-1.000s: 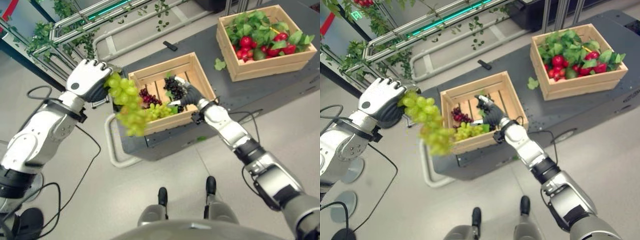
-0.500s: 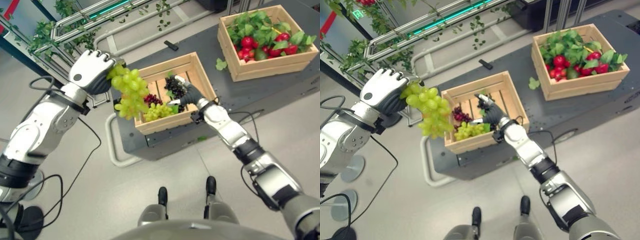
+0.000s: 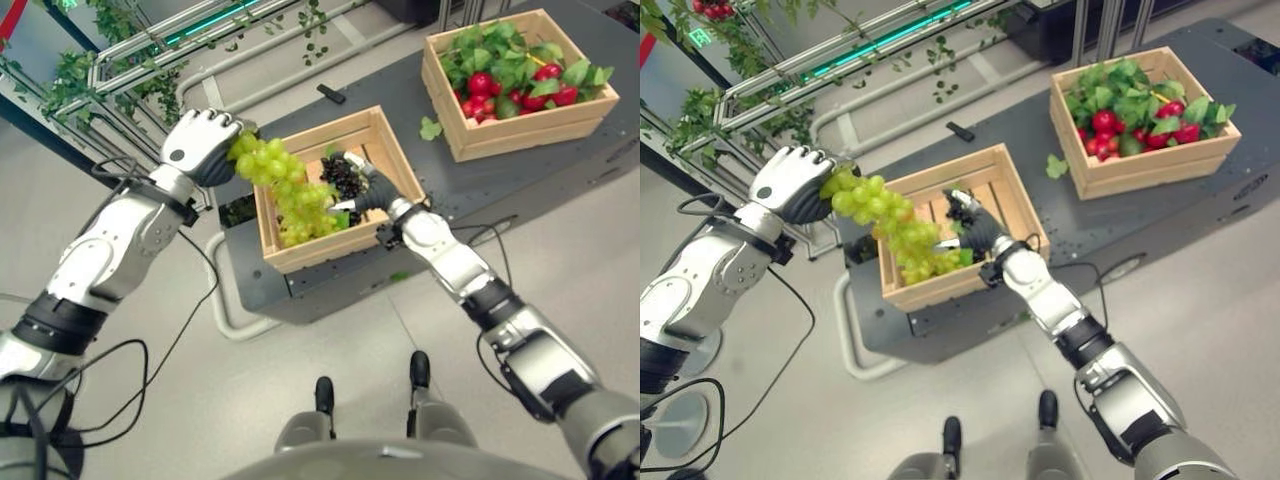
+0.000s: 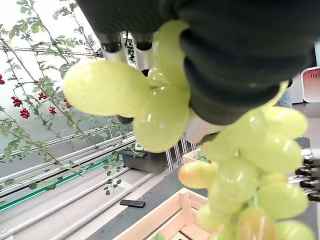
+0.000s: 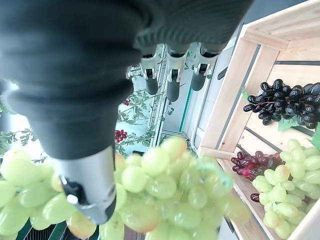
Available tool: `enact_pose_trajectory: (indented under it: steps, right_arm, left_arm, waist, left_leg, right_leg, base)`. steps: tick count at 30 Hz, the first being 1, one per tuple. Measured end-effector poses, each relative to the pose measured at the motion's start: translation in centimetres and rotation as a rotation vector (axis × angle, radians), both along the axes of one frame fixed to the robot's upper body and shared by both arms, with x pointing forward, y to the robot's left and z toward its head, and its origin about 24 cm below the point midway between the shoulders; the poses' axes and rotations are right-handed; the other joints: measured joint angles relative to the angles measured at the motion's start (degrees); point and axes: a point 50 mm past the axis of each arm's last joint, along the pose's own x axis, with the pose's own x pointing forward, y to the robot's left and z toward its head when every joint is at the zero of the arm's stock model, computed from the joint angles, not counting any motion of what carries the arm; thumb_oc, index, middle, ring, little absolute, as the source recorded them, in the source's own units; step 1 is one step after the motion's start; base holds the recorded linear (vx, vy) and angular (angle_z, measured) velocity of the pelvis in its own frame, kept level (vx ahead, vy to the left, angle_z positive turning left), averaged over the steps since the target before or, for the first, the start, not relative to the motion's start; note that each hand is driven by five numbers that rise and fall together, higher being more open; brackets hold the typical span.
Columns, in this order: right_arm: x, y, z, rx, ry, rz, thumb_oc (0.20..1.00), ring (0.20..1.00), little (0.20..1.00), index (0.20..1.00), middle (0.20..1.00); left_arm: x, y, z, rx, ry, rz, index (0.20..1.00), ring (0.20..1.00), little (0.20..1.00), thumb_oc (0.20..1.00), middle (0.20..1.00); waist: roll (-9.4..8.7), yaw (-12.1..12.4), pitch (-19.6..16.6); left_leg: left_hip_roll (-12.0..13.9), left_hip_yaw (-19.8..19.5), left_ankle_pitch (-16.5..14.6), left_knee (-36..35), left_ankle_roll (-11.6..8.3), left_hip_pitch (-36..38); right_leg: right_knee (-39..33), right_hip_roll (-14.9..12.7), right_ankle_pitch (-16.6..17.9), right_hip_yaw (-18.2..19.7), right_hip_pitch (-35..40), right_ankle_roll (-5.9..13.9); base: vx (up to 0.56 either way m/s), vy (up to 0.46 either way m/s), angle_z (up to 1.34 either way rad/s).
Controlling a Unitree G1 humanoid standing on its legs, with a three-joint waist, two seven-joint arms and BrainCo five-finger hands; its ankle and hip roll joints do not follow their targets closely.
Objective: Pick up the fruits from the basket on one side to the basket on the other side
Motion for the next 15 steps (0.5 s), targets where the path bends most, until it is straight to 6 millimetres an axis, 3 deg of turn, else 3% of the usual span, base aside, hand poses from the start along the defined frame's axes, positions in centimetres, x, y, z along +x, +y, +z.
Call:
enact_pose_trajectory:
  steps: [10, 15]
  right_arm:
    - [0.0, 0.0, 0.0, 0.026, 0.005, -0.010, 1.000, 1.000, 1.000, 1.000, 1.000]
    - [0.1, 0.3, 0.3, 0.028, -0.009, -0.022, 1.000, 1.000, 1.000, 1.000, 1.000]
  left_arm:
    - [-0.7, -0.7, -0.1, -0.009, -0.009, -0.041, 0.200, 0.200, 0.200, 0.200, 0.200]
    - [-0.3, 0.4, -1.0, -0.018, 0.021, 0.013, 0.200, 0.200, 0.200, 0.200, 0.200]
  waist:
    - [0.00, 0.15, 0.00]
    - [0.00, 0.12, 0.00]
  left_leg:
    - [0.00, -0.02, 0.01, 0.00, 0.01, 0.04]
    - [0.09, -0.02, 0.00, 0.00, 0.00, 0.31]
  right_leg:
    - [0.02, -0.01, 0.16, 0.07, 0.14, -0.22]
    - [-0.10, 0.06, -0.07, -0.05, 0.38, -0.02]
  base:
    - [0.00, 0.000, 0.00]
    - [-0.01, -0.001, 0.00]
